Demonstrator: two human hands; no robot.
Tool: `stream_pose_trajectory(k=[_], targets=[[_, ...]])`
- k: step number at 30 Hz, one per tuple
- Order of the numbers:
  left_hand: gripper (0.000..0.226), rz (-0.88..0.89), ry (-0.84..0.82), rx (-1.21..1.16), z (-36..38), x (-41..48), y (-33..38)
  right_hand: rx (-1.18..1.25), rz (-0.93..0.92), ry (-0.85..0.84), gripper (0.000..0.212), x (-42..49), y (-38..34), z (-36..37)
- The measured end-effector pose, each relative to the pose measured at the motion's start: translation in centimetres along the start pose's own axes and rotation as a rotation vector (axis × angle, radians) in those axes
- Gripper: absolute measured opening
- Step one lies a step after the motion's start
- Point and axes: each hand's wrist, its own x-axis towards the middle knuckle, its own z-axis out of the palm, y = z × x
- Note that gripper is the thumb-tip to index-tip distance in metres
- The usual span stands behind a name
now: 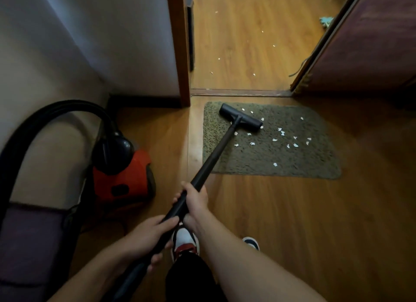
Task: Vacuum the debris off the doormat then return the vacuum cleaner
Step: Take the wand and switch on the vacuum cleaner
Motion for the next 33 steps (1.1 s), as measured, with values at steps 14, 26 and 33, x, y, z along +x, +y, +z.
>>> stream_pose_trajectory(k=[14,26,33], targets=[[0.033,0.107,0.018,-0.089,0.5,-2.4,-4.4,-0.105,-0.062,0.028,0.045,-0.8,3.7,-0.3],[0.051,0.036,0.488,0.628,-8.4,7.0,-9.4,-0.071,-0.102,0.022,0.066,2.9,6.4,-0.9],[0.074,0.141,0.744,0.961,-12.1,12.5,-11.8,-0.076,-0.118,0.026,0.052,4.2,7.4,-0.6]])
